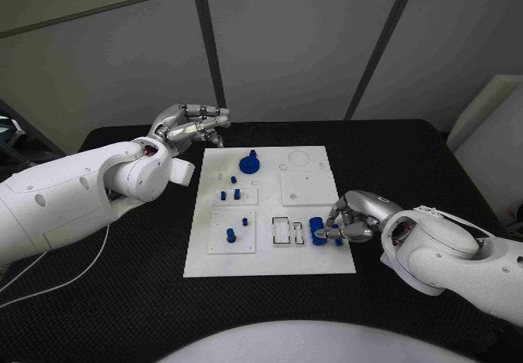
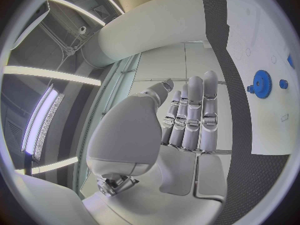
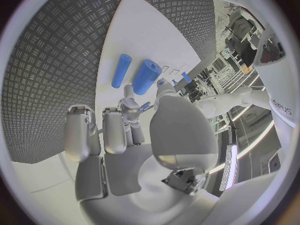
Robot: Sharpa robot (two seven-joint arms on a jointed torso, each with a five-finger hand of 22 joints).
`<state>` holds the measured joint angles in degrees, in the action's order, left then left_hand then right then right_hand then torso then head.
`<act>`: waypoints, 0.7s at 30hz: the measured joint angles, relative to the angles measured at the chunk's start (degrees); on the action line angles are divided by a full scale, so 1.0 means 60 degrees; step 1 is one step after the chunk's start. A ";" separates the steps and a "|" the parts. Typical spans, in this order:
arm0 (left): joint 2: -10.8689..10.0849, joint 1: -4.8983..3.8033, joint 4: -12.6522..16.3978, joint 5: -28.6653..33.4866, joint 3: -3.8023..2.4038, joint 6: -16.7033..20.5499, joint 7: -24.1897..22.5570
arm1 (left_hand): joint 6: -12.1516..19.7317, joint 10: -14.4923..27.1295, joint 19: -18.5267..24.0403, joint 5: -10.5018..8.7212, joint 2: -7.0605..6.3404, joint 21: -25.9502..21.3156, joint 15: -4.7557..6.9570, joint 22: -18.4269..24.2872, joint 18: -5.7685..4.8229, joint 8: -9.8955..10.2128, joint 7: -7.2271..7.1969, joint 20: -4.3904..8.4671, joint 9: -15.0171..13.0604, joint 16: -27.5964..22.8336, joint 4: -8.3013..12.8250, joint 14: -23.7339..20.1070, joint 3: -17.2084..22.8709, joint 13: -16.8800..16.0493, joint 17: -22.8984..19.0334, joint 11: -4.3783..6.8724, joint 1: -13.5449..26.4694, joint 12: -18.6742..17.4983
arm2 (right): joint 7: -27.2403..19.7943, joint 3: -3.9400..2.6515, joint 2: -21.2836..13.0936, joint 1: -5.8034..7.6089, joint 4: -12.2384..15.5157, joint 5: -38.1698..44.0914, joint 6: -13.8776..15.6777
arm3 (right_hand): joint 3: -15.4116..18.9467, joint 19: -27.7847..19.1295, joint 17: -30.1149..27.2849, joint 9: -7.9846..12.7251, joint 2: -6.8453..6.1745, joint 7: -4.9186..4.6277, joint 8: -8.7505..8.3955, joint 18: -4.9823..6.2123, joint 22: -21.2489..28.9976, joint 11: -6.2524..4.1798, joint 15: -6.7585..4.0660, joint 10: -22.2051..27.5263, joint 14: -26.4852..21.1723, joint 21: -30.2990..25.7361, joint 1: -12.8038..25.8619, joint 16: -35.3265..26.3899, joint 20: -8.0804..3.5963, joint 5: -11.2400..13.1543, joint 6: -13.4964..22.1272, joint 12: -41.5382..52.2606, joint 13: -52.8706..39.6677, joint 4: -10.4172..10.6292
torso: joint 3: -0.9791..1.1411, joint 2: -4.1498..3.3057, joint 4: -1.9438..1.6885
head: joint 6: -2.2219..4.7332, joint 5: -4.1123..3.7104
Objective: Assemble the parts on the task board
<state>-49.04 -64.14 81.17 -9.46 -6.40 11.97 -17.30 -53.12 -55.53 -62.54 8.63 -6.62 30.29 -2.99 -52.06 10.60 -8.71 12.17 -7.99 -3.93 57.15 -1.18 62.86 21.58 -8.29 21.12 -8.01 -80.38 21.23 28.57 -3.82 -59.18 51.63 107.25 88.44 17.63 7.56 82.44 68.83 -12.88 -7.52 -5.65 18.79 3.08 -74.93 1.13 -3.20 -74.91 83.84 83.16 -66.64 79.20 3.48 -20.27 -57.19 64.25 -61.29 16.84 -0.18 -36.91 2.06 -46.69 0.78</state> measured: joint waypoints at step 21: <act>0.0012 0.0021 -0.0008 0.0000 0.0001 -0.0006 0.0004 | 0.0000 0.0000 0.0000 0.0000 0.0000 0.0000 0.0000 -0.0002 0.0001 0.0000 0.0000 0.0000 0.0000 0.0000 0.0000 0.0000 0.0000 0.0008 0.0001 0.0000 0.0000 0.0000 | 0.0109 -0.0029 0.0656 -0.0134 -0.0496 0.0320 -0.0099 | 0.0027 0.0019 0.0230 -0.0202 0.0457 0.0056 0.0354 0.0002 0.0002 -0.0070 0.0001 -0.0071 0.0000 0.0036 -0.0255 0.0138 -0.0020 -0.0181 0.0055 0.0201 -0.0345 -0.0026 | -0.0013 -0.0012 -0.0013 | -0.0067 0.0034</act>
<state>-48.97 -64.02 81.13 -9.46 -6.39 11.94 -17.28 -53.12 -55.54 -62.54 8.63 -6.62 30.30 -2.99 -52.07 10.61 -8.71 12.17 -7.99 -3.93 57.15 -1.18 62.86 21.58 -8.24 21.12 -8.01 -80.38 21.24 29.22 -3.99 -55.24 50.83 104.28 90.36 17.04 7.72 82.55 70.21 -14.09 -4.78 -5.31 20.91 3.09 -74.92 0.70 -3.19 -75.34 83.84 83.38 -68.17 80.03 3.36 -21.36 -56.86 65.46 -63.36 16.68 -0.26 -36.99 1.98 -47.09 0.98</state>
